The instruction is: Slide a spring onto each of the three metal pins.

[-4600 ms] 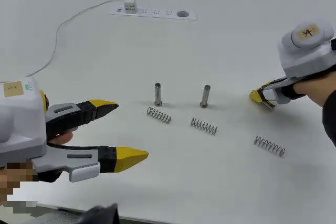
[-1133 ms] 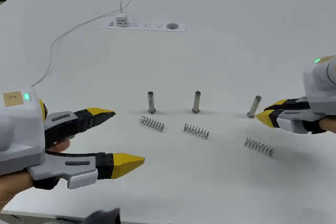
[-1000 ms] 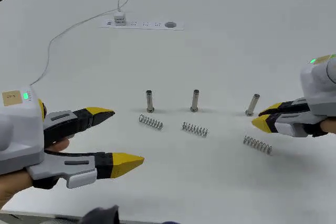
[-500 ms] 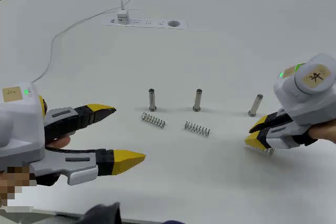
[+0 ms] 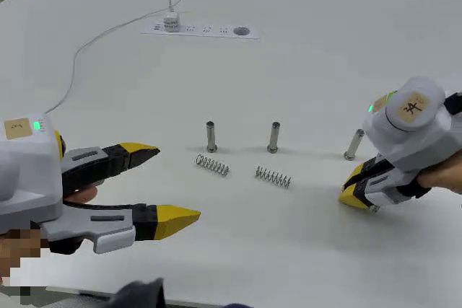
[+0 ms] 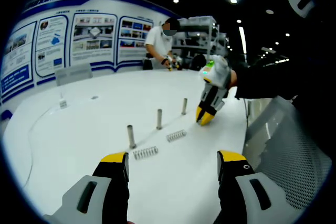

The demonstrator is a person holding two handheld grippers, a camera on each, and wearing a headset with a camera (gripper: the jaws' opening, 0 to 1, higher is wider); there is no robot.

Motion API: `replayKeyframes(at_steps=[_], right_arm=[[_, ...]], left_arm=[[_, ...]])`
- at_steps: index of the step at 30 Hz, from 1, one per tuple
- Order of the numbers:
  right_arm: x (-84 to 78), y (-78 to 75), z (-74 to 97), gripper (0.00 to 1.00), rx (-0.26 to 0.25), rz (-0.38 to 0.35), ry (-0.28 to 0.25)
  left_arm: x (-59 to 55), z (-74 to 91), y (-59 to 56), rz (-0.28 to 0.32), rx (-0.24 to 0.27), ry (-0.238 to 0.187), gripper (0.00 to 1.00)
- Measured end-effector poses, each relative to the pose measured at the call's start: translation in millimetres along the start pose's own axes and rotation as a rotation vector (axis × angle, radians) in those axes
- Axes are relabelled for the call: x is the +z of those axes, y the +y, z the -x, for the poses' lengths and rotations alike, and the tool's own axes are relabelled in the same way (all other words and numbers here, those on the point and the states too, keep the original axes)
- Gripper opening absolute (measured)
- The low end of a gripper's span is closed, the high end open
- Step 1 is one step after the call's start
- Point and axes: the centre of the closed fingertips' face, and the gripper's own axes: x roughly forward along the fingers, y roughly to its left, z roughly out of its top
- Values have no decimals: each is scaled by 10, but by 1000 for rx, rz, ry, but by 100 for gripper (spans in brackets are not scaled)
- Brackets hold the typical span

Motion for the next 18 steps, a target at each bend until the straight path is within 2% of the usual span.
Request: replayKeyframes(at_steps=[3,6,13,18], right_arm=[[13,-10,13,12,-10,-4,-7],[54,-11,72,12,-12,-23,-35],[147,-117,246,12,-64,-94,-135],[112,-160,322,12,-93,-127,-167]], left_arm=[[6,3,3,0,1,-3,70],[12,5,2,1,2,-5,70],[13,-9,-26,-4,-10,-3,69],[8,-22,-49,-8,-20,2,69]])
